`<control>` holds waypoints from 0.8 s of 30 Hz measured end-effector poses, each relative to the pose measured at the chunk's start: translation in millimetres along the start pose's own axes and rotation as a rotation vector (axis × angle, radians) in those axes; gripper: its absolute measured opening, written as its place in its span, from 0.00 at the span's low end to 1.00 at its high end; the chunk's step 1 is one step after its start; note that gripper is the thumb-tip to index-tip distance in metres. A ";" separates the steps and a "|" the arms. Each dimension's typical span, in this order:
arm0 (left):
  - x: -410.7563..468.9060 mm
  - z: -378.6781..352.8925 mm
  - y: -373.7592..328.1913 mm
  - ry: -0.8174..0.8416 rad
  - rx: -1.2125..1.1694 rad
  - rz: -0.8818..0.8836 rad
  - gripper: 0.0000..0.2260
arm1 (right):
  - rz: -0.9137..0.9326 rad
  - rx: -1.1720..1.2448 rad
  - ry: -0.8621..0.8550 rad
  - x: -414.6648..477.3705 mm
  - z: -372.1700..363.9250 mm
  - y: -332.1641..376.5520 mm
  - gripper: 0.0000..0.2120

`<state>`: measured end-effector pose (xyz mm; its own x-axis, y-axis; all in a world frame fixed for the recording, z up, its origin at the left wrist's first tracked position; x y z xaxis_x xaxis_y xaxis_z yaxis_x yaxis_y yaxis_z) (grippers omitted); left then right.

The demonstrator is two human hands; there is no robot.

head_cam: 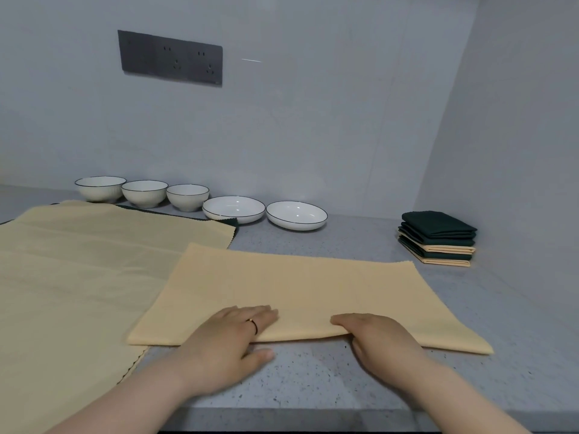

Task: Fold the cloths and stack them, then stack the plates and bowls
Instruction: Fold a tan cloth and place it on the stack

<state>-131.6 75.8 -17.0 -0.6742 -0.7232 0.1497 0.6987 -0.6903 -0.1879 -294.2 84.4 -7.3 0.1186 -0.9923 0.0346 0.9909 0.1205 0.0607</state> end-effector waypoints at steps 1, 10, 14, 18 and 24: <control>2.0 4.4 -6.3 -0.063 0.061 -0.067 0.40 | 0.000 0.008 -0.004 -0.3 0.9 -1.4 0.24; -7.1 7.2 10.7 0.030 0.047 -0.005 0.37 | -0.051 0.067 0.016 -13.6 8.8 -31.9 0.20; -8.9 10.4 16.2 0.193 -0.110 0.039 0.10 | -0.081 0.103 0.075 -17.9 13.0 -45.6 0.16; 5.0 24.9 31.2 0.296 -0.163 0.110 0.14 | -0.150 0.204 0.077 -14.9 24.9 -65.0 0.10; 35.4 41.0 61.2 0.226 -0.146 0.178 0.14 | -0.257 0.298 0.045 5.3 37.1 -91.8 0.13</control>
<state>-102.9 7.0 16.6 -0.5920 -0.7979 -0.1139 0.7798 -0.5313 -0.3312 -386.9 69.1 24.3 -0.1215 -0.9906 -0.0628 0.9274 -0.1358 0.3486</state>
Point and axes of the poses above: each hand's wrist, its own x-axis towards the middle knuckle, its own z-axis out of the back of the hand, y = z × x, the point moved 9 cm from there along x, towards the middle knuckle, and after that the axes turned 9 degrees about -z, right-handed, at the moved point
